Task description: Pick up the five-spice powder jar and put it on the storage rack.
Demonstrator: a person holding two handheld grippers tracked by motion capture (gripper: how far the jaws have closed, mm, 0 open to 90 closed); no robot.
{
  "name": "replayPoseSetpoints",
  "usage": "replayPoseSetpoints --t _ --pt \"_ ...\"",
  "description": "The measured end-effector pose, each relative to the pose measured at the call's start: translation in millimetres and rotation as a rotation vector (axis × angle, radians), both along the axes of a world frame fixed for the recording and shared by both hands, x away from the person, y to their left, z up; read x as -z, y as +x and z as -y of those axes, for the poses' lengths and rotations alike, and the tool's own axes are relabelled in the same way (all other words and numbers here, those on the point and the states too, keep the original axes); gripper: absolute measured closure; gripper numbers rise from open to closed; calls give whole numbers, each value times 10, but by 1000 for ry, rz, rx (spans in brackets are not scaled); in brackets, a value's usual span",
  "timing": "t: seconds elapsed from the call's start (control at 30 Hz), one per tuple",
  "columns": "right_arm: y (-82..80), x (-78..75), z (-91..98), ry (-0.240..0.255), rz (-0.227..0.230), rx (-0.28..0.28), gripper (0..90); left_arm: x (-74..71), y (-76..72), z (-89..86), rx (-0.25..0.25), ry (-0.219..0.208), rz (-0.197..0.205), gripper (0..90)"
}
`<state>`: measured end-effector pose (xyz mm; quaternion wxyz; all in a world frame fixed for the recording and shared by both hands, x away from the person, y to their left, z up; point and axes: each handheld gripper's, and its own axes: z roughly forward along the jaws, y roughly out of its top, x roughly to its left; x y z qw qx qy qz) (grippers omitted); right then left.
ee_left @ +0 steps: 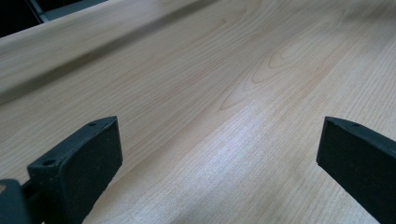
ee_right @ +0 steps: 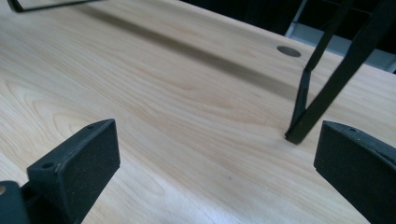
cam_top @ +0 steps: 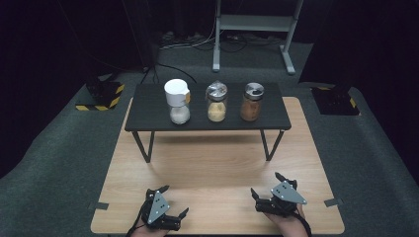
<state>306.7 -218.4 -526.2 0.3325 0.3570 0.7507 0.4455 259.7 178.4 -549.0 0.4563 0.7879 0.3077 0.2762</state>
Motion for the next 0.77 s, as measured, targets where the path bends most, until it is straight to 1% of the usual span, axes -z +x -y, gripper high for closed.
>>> replayPoseSetpoints --t 0.03,0.17,0.2,0.23,0.3,0.4,0.43,0.57,0.7,0.77 --pt "0 0 0 0 0 0 0 0 0 1 -1 0 1 5" --pt "-21 55 24 -32 -8 3 0 0 -2 4 -4 3 2 5" --pt "-25 66 28 -41 -9 3 0 0 -2 4 -6 4 2 5" --pt "-32 97 34 -61 -15 6 0 0 -1 6 -9 5 2 5" --pt "-34 112 41 -64 -15 5 0 0 -2 7 -10 6 2 5" --pt "-43 156 53 -77 -31 10 0 1 -2 10 -18 8 4 5" --pt "-45 177 58 -79 -36 9 0 1 -2 16 -26 14 3 5" --pt "-52 212 74 -94 -37 7 0 2 2 29 -32 26 -1 6" --pt "-63 213 74 -95 -29 1 0 4 5 40 -31 37 -2 5" --pt "-70 213 77 -94 -20 -3 0 4 13 45 -31 42 -10 5"
